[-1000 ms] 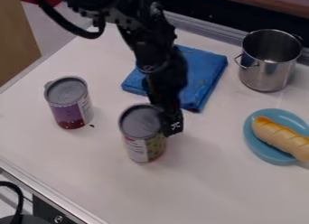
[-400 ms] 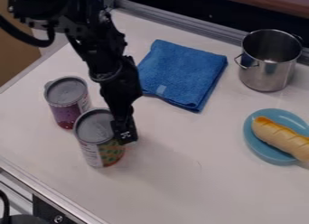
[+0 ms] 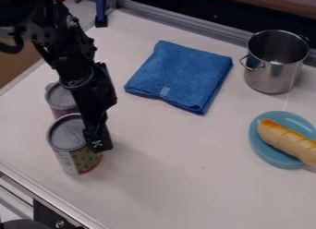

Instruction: Moved the green can close to the red can

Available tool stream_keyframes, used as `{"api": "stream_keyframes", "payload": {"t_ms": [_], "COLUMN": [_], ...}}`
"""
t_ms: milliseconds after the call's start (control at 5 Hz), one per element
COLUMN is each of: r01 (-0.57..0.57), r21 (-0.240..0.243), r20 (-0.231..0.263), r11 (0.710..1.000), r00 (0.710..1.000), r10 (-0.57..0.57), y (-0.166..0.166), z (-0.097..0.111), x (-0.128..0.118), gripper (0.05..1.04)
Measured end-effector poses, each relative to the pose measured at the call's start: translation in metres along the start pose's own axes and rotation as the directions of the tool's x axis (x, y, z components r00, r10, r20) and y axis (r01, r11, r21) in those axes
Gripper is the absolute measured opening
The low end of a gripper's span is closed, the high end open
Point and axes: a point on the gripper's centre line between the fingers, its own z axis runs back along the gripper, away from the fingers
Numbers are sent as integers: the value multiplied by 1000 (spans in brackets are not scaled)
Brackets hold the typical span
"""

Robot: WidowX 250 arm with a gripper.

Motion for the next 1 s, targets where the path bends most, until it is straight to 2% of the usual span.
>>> {"api": "stream_keyframes", "payload": {"t_ms": [200,400,600,800,1000], "r01": [8,-34,-98,-228,-464], "r21": [-31,-20,-32,9,18], "r20": [-15,23,69,95,101], "r11": [1000,999,995,974,886], "r00": [1000,999,993,970,882], "r10": [-8,34,100,226,460], "y": [-1,6,4,7,18], "z": [2,8,12,8,2], "x": [-6,10,37,65,86], "gripper": [996,996,996,996,996]}}
